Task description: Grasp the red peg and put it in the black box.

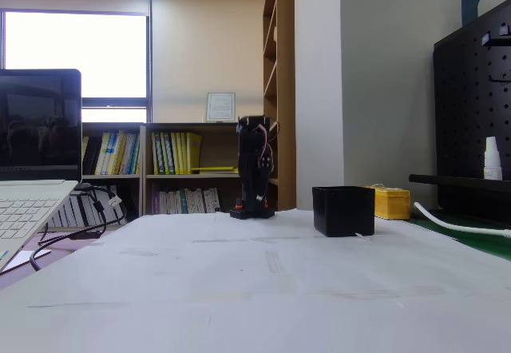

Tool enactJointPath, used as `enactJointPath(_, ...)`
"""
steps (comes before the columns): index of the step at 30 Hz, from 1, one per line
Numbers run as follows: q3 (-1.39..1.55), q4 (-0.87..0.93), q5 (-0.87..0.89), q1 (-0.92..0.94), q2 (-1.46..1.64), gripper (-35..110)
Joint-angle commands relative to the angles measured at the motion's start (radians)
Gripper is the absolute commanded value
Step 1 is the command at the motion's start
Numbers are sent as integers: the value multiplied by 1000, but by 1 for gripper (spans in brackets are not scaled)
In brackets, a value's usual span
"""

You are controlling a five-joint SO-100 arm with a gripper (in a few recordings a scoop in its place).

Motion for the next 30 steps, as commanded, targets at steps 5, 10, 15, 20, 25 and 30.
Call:
enactJointPath(5,-264,-11,-48,-3,-331,0)
enactJointPath(10,-362,43,3,-35,-522,0)
enactJointPath(15,-426,48,-3,-44,-664,0)
enactJointPath(20,-462,80,-124,-58,-756,0)
enactJointPath(25,-462,115,-178,-71,-833,0)
enactJointPath(30,-462,126,-135,-77,-836,2)
